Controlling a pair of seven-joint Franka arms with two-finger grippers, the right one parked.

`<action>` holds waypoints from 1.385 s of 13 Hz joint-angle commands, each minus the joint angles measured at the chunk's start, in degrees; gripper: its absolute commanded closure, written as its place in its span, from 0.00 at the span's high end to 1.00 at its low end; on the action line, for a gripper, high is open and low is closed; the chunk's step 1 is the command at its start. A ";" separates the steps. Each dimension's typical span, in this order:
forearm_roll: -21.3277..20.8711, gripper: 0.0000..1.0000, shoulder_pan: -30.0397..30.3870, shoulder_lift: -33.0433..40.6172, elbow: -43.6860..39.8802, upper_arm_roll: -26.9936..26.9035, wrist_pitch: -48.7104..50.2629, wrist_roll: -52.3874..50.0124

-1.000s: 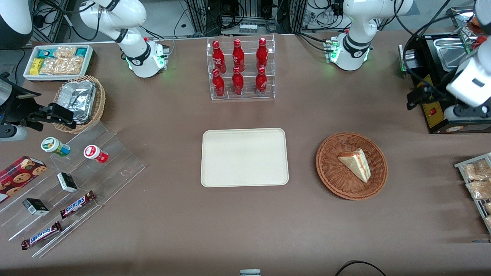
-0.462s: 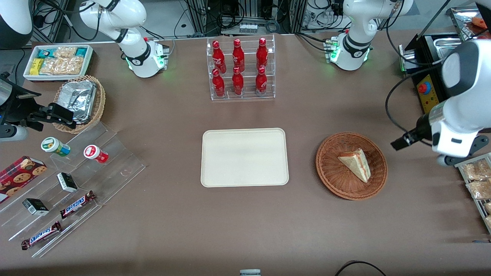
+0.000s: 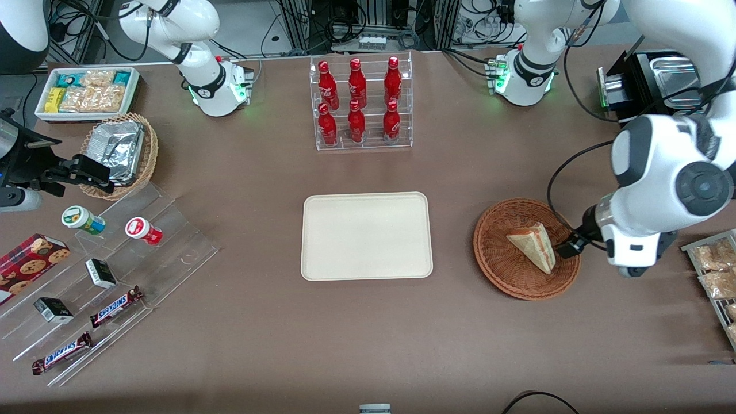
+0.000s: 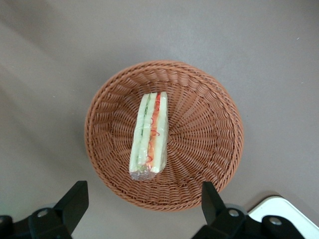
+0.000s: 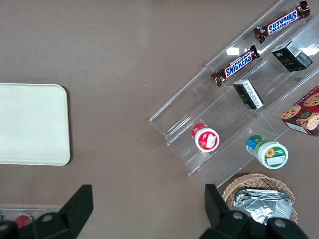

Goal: Place sandwich from basket to tray
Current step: 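Lower the left gripper and close it on the wrapped sandwich's edge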

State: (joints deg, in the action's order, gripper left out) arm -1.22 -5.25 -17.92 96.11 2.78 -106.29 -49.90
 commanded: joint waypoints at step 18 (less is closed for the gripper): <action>-3.79 1.00 -1.51 0.34 22.79 -0.23 -26.59 -8.98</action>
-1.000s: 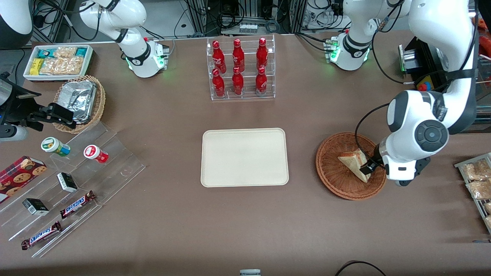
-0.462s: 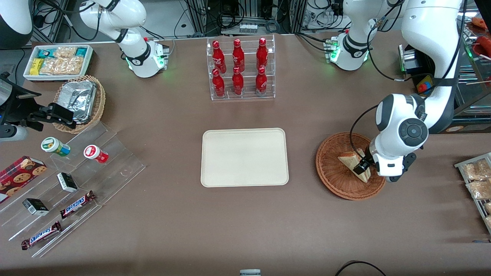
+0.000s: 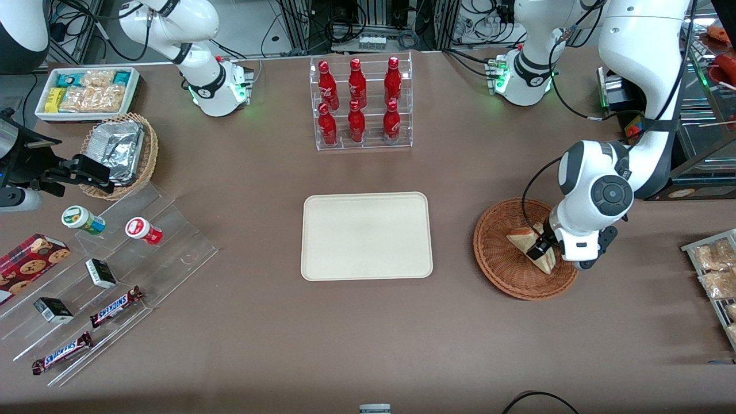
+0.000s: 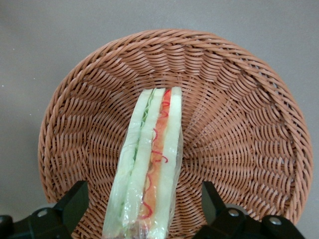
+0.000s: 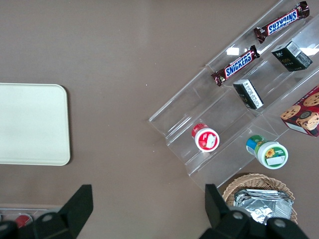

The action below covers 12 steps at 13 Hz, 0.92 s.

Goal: Place sandwich from basket to tray
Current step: 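Lower the left gripper and close it on the wrapped sandwich's edge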

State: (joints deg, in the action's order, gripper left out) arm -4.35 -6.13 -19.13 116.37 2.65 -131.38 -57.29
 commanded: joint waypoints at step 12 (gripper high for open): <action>-0.84 0.00 -1.96 1.20 -5.50 -0.19 8.54 -0.20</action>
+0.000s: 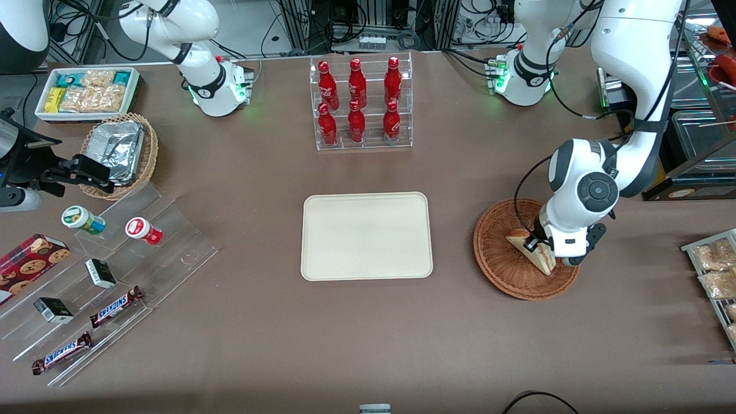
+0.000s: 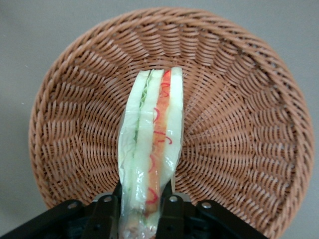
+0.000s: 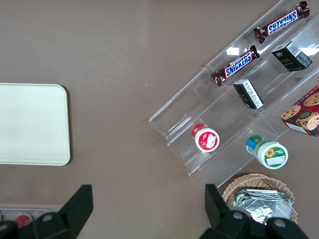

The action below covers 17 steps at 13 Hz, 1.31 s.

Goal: Place sandwich from basket to tray
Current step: 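Lower the left gripper and close it on the wrapped sandwich's edge, then lift the sandwich and carry it with the left gripper to the tray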

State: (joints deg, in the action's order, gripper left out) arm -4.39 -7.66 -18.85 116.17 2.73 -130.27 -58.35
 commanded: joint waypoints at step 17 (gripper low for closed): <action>1.93 0.00 -24.67 -18.14 -43.31 0.52 22.43 -3.26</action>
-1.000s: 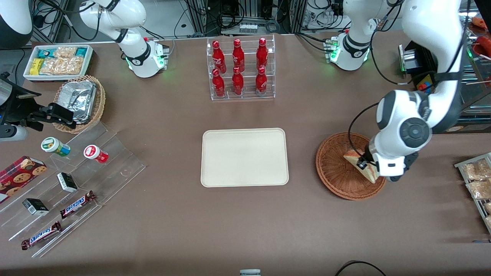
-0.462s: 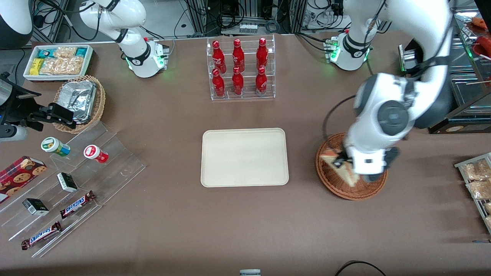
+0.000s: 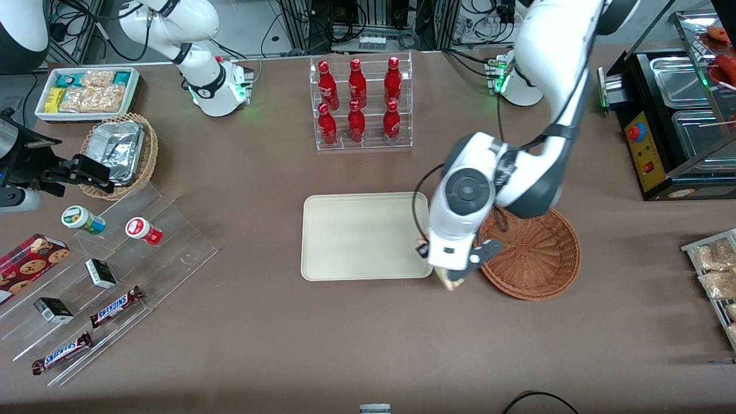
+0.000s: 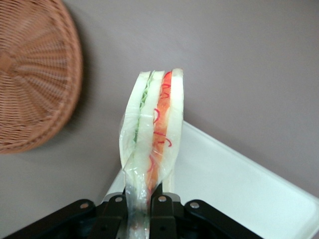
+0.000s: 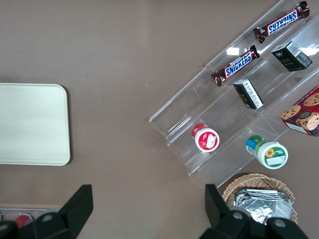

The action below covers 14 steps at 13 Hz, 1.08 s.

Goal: Place sandwich from basket to tray
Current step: 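Lift the sandwich and carry it with the left gripper to the tray, then lower the sandwich onto the cream tray and open the left gripper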

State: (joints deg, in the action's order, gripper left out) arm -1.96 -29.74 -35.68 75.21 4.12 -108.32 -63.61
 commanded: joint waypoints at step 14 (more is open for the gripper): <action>-5.43 0.00 -11.92 -6.06 -0.33 -0.78 -1.99 7.98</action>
State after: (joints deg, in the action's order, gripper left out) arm -6.80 -40.70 -41.37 74.96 4.10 -110.50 -57.33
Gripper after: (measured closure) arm 0.855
